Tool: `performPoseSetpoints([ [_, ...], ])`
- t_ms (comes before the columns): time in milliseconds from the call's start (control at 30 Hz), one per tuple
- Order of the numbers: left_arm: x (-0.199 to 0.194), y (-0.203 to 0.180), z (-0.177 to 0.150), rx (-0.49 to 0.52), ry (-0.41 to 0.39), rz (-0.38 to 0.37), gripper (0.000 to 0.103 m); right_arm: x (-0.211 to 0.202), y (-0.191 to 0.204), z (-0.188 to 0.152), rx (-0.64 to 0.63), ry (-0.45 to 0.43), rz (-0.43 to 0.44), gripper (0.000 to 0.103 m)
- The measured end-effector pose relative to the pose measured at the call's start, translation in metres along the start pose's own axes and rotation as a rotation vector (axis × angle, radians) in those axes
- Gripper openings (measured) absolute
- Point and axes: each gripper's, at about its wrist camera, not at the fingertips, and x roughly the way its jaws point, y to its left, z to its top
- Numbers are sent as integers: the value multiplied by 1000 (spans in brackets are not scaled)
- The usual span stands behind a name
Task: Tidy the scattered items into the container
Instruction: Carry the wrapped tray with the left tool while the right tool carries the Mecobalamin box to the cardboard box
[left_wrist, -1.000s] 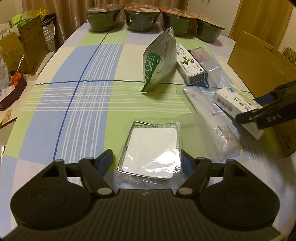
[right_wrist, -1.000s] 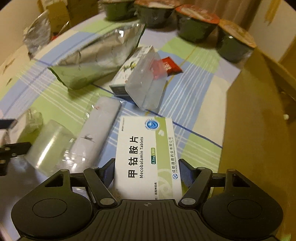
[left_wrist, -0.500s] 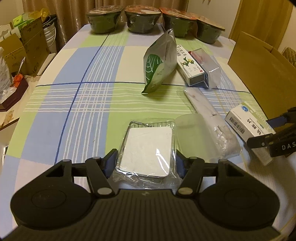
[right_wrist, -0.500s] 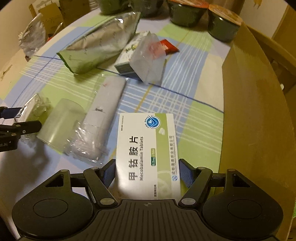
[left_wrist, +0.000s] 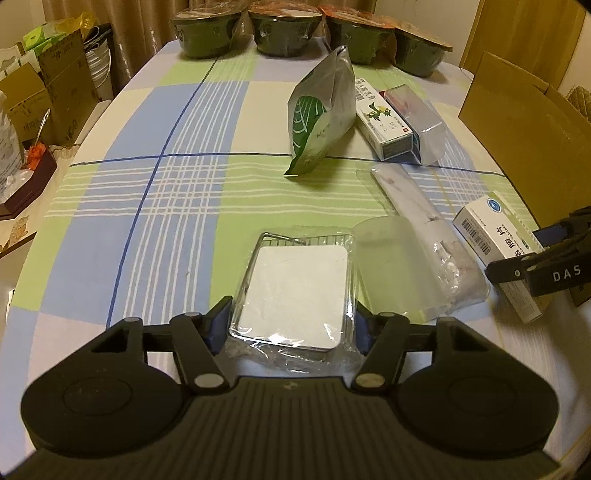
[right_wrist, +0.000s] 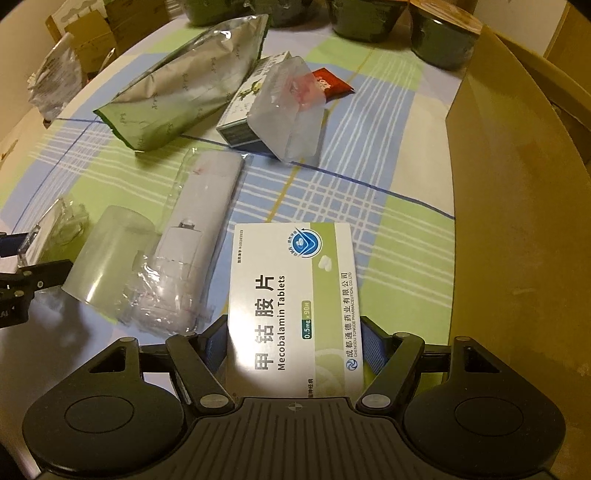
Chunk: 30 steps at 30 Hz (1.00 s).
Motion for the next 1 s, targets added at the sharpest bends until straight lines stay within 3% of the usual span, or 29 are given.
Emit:
performPoseSetpoints([
  [367,-16,8,1,-54,-89,34,56,-15,8,2,20,-92,39,73],
  [1000,-26,-5,4,-16,-77,39,56,-25,14,-7,11,-139,39,73],
])
